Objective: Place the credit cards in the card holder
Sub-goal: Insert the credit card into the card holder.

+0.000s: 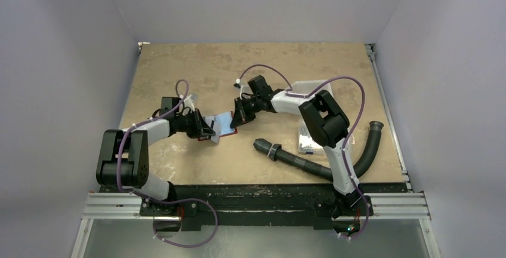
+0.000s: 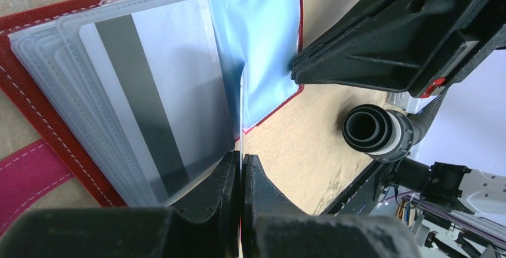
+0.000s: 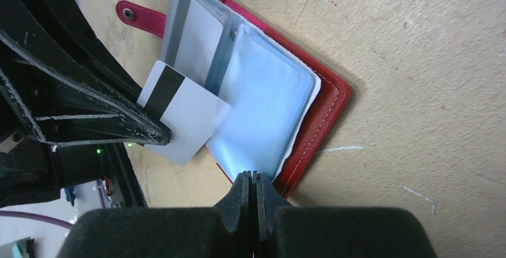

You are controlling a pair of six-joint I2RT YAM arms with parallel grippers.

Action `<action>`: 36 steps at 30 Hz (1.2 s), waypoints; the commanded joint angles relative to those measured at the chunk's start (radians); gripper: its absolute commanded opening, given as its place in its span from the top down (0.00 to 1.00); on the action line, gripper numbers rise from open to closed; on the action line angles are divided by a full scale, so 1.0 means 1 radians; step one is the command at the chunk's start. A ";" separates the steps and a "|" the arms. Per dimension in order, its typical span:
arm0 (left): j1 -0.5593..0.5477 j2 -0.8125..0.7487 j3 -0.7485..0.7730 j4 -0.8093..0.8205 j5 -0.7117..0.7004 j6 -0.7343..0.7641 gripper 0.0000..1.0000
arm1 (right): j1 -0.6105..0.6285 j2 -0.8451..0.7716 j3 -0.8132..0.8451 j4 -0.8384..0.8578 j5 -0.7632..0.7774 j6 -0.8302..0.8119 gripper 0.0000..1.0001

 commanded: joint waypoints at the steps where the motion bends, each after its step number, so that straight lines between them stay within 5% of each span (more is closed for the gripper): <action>1: 0.002 0.003 -0.041 0.118 0.046 -0.045 1.00 | -0.019 0.063 0.023 -0.109 0.065 -0.119 1.00; 10: 0.013 0.024 -0.106 0.360 -0.017 -0.227 1.00 | -0.020 0.082 0.039 -0.119 0.046 -0.137 1.00; 36: -0.042 0.062 -0.207 0.597 -0.119 -0.410 1.00 | -0.018 0.076 0.006 -0.089 0.062 -0.105 1.00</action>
